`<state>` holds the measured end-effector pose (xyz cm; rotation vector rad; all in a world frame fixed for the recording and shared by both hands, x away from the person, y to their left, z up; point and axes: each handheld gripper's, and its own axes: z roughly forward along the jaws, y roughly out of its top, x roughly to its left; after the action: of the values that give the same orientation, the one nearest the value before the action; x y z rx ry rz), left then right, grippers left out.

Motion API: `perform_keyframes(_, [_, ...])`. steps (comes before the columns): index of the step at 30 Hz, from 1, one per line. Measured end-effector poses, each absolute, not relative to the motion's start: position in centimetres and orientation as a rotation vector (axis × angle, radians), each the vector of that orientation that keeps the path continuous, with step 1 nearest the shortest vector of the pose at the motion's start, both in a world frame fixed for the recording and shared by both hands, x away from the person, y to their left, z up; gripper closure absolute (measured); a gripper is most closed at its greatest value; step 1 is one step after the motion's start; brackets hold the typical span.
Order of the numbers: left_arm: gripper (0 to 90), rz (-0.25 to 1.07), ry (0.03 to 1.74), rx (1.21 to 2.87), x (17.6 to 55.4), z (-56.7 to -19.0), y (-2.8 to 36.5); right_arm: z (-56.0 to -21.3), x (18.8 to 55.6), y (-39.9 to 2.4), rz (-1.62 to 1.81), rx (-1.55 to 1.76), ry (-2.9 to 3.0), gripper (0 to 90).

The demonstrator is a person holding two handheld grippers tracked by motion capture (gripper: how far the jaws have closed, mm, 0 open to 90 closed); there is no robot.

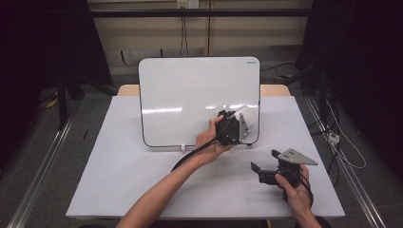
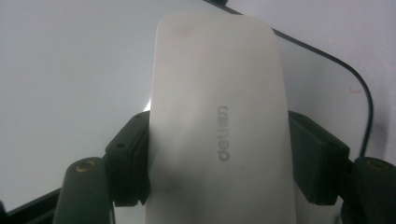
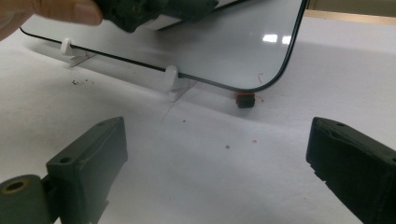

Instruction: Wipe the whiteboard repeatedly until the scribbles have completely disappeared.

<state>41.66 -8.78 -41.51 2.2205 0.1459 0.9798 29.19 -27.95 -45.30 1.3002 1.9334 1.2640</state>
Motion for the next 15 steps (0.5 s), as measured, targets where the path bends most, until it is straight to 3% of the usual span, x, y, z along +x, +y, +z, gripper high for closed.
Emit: perform_keyframes(15, [30.5,0.953,0.087,2.263,40.3,-43.1,-7.0,-45.3,29.2,-28.0,1.266,1.297,1.931,5.4])
